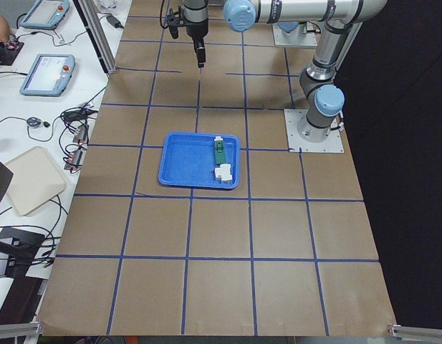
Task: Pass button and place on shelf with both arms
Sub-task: 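Lower the button into the mesh basket and open the right gripper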
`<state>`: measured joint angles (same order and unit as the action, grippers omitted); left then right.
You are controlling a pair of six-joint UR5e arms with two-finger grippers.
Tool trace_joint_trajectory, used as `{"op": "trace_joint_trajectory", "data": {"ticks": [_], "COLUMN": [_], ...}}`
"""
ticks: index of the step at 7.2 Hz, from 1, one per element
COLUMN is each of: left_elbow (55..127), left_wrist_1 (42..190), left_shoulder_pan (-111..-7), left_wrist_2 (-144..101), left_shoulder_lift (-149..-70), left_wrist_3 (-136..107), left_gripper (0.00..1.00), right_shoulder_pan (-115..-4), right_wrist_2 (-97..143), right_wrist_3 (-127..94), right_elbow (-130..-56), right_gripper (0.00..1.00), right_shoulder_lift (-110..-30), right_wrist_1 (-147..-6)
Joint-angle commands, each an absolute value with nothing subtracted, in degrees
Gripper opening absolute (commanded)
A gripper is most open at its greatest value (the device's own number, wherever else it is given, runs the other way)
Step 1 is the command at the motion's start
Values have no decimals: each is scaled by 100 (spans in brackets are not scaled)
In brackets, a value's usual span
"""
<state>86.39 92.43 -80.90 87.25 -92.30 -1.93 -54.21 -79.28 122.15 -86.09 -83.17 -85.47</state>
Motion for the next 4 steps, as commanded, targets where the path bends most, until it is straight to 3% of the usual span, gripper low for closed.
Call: {"op": "trace_joint_trajectory", "data": {"ticks": [1, 3, 4], "left_elbow": [9199, 9658, 9546], "left_wrist_1": [9272, 9193, 9167], "left_shoulder_pan": [-8330, -8648, -8640], "left_wrist_2": [9061, 9079, 9070], "left_shoulder_lift": [-8975, -8720, -8675], "left_wrist_3": [-70, 234, 620], "left_gripper": [100, 100, 100], "right_shoulder_pan": [-4993, -4792, -4773], "right_wrist_2": [-8078, -7894, -7901], "right_wrist_3": [12988, 12851, 12693], "right_elbow": [-8255, -8148, -8174], "right_gripper": [24, 25, 27], "right_shoulder_lift": [-7439, -6927, -6874], "right_wrist_1": [-9288, -9334, -9430]}}
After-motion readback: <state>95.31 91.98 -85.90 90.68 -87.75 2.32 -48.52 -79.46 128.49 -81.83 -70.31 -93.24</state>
